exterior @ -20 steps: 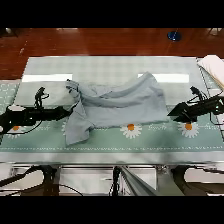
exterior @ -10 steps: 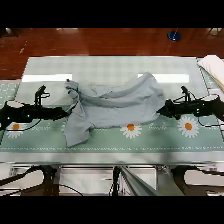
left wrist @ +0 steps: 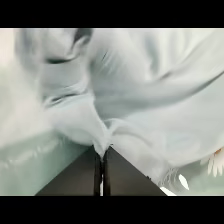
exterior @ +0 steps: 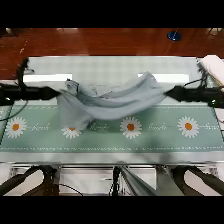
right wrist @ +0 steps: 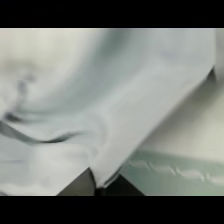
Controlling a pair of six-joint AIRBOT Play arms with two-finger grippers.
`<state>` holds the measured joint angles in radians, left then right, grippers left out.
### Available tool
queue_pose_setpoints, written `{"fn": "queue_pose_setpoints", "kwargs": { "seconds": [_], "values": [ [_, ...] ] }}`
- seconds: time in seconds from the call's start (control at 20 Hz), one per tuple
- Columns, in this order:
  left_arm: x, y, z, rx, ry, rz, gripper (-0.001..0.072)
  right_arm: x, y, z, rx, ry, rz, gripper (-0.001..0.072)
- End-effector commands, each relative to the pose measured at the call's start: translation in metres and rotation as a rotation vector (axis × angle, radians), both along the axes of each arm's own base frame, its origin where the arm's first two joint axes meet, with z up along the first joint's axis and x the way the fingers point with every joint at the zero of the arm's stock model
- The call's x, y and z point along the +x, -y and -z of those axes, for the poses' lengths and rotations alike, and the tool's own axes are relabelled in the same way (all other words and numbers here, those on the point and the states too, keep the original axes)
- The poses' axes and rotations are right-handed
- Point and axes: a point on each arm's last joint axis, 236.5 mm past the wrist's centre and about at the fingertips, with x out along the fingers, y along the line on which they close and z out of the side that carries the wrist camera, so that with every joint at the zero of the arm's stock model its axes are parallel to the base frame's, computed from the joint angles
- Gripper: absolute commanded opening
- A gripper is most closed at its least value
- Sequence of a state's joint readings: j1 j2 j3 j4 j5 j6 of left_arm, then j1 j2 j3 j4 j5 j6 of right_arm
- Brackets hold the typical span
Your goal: Fold the shirts.
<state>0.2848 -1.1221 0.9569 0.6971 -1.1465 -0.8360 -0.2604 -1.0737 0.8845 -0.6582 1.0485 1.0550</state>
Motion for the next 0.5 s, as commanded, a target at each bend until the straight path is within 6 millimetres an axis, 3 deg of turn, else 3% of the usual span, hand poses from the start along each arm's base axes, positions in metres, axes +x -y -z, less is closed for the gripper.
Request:
{"fn": "queue_pose_setpoints", "kwargs": {
  "seconds": [0.0,0.1,0.2,0.3,0.45],
  "values": [
    [0.000,-0.008,-0.167,0.076,0.387,-0.072,0.0026,-0.010,-0.003,-0.167,-0.099,0.429,0.014,0.0023],
    [-0.025,-0.017,-0.274,0.132,0.657,-0.164,0.0026,-0.027,0.007,-0.267,-0.182,0.662,0.090,0.0023],
    [-0.065,-0.023,-0.362,0.179,0.888,-0.262,0.0025,-0.050,0.018,-0.343,-0.270,0.820,0.165,0.0023],
    [-0.108,-0.023,-0.419,0.210,1.041,-0.343,0.0026,-0.075,0.027,-0.399,-0.336,0.931,0.238,0.0023],
    [-0.169,-0.013,-0.473,0.275,1.231,-0.407,0.0026,-0.113,0.036,-0.458,-0.410,1.058,0.320,0.0023]
  ]
}}
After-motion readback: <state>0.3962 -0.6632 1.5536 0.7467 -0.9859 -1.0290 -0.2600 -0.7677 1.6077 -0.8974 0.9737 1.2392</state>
